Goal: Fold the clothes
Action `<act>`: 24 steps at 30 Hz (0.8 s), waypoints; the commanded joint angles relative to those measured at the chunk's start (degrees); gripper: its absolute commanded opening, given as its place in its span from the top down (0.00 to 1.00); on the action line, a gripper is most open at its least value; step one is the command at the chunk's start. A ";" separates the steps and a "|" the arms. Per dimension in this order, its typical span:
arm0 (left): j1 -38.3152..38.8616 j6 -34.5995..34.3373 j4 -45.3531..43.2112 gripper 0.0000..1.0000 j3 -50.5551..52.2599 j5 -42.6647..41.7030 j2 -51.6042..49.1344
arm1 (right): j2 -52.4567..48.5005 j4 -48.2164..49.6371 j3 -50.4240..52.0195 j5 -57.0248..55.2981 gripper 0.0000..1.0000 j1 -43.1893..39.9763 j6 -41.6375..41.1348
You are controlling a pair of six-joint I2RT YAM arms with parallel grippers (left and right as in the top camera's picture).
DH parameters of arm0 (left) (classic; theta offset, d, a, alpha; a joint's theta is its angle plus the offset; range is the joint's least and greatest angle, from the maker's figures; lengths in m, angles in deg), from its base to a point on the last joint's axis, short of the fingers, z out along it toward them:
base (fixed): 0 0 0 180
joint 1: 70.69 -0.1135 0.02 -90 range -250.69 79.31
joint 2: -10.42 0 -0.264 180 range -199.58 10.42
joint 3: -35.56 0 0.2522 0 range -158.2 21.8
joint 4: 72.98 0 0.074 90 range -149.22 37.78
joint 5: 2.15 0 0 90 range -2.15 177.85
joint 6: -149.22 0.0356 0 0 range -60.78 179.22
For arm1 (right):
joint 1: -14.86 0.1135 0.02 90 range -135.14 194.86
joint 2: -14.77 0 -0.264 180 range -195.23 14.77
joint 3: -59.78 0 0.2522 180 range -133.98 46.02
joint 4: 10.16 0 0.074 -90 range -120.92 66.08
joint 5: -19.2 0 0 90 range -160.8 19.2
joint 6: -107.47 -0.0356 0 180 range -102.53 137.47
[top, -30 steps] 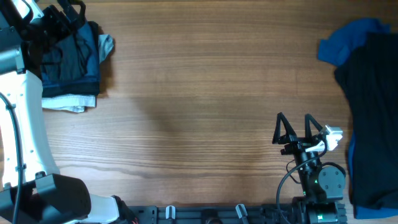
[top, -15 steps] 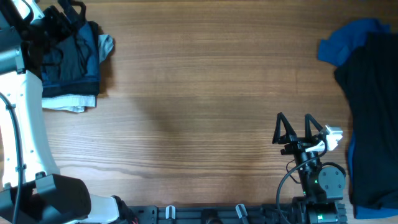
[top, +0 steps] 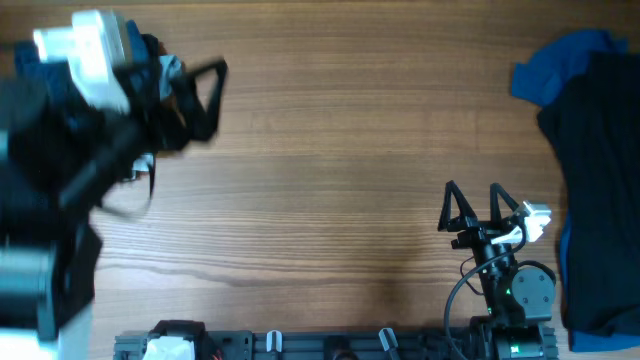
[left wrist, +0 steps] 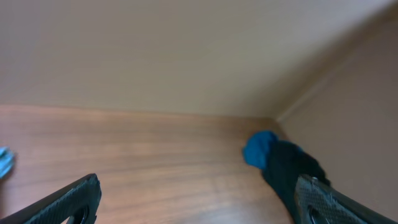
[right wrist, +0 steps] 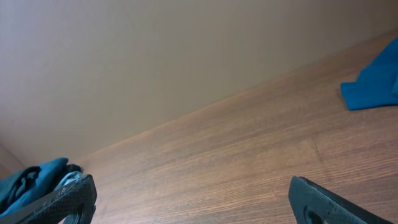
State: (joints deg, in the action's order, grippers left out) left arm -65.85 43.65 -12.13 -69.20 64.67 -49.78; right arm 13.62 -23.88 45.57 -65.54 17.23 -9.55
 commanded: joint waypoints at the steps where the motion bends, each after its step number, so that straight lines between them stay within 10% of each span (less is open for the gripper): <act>1: 2.95 0.31 -2.54 0.00 11.87 1.20 6.75 | 0.72 0.15 0.15 -0.98 0.00 0.31 -0.57; 15: 2.93 0.31 -46.93 0.00 78.18 6.64 31.52 | 0.72 0.15 0.15 -1.01 0.00 0.31 -0.59; 24: -1.36 0.33 -53.31 0.00 86.38 12.61 39.58 | 0.72 0.15 0.15 -0.98 0.00 0.31 -0.59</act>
State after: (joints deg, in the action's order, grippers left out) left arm -65.13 43.63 -65.53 15.84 73.72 -13.32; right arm 13.78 -23.91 45.61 -65.94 17.26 -9.73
